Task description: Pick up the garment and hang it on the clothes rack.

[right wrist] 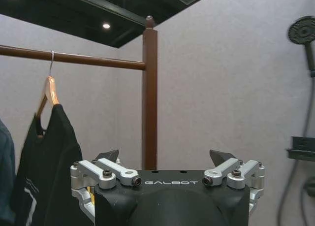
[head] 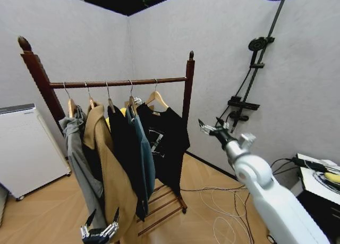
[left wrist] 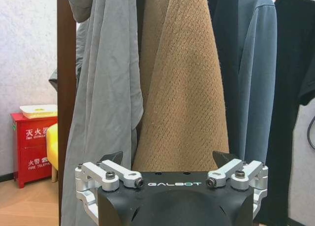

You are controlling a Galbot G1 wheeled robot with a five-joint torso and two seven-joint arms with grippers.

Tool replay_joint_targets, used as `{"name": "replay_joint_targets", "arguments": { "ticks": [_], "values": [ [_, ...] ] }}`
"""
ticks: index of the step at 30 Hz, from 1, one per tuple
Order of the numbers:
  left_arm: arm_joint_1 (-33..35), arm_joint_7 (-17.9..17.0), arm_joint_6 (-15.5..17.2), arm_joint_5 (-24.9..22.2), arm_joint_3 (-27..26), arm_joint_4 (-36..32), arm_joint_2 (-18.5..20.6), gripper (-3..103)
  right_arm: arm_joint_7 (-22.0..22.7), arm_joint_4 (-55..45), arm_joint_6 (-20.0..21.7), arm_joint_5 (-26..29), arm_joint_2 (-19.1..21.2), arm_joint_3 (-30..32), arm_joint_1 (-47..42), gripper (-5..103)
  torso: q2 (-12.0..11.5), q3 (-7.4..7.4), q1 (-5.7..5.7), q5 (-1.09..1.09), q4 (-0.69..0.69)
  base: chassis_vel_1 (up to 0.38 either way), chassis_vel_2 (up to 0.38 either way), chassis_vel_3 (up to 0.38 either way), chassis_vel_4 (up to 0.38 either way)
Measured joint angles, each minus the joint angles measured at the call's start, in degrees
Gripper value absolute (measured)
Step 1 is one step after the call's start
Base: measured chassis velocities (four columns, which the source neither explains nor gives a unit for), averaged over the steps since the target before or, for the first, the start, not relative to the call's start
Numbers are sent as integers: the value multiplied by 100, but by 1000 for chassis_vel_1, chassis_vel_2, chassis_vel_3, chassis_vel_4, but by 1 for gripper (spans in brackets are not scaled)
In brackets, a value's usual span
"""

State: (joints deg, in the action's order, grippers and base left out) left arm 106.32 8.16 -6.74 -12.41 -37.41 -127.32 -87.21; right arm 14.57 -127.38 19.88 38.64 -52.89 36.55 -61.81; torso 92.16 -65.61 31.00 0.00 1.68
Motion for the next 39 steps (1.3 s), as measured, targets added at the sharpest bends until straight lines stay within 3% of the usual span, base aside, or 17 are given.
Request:
{"name": "replay_joint_targets", "arguments": {
  "ticks": [1, 2, 4, 6, 7, 10, 14, 16, 27, 39],
  "values": [
    [0, 0, 0, 0, 0, 0, 0, 100, 0, 0, 0, 0, 0, 0, 0, 100, 0, 0, 0, 0, 0, 0, 0, 0, 0],
    [0, 0, 0, 0, 0, 0, -1, 100, 10, -320, -65, -204, -136, 385, -836, 100, 0, 0, 0, 0, -1, 0, 0, 0, 0],
    [0, 0, 0, 0, 0, 0, -1, 100, 4, -438, -96, -294, -210, 526, -1181, 100, 0, 0, 0, 0, 0, 0, 0, 0, 0],
    [0, 0, 0, 0, 1, 0, 0, 100, -129, -761, -287, -572, -553, 970, -2124, 100, 0, 0, 0, -1, 0, 0, 0, 0, 0],
    [0, 0, 0, 0, 1, 0, 0, 100, -129, -761, -287, -572, -553, 970, -2124, 100, 0, 0, 0, -1, 0, 0, 0, 0, 0],
    [0, 0, 0, 0, 0, 0, -1, 100, -577, -1102, -854, -812, -1243, 1493, -3533, 100, 0, -1, 0, 0, 0, 0, 0, 0, 0],
    [0, -1, 0, 0, 0, 0, -1, 100, -709, -1241, -1172, -861, -1504, 1622, -4251, 100, 0, 0, 0, -2, 3, 0, 0, 0, 0],
    [0, -1, 0, 0, 0, 0, -2, 100, -746, -1390, -1587, -1037, -1832, 1532, -4904, 100, 0, 0, -1, -3, 0, 0, 0, 0, 0],
    [0, -1, 0, 0, 0, 0, -1, 100, -721, -1249, -1979, -1627, -2149, 976, -5149, 100, -1, -1, 1, -1, -1, 0, 0, 0, 0],
    [0, -1, 0, 0, 0, 0, -1, 100, -696, -1101, -2075, -1677, -2131, 914, -5114, 100, -1, -2, 2, 0, 0, 0, 0, 0, 0]
  ]
}}
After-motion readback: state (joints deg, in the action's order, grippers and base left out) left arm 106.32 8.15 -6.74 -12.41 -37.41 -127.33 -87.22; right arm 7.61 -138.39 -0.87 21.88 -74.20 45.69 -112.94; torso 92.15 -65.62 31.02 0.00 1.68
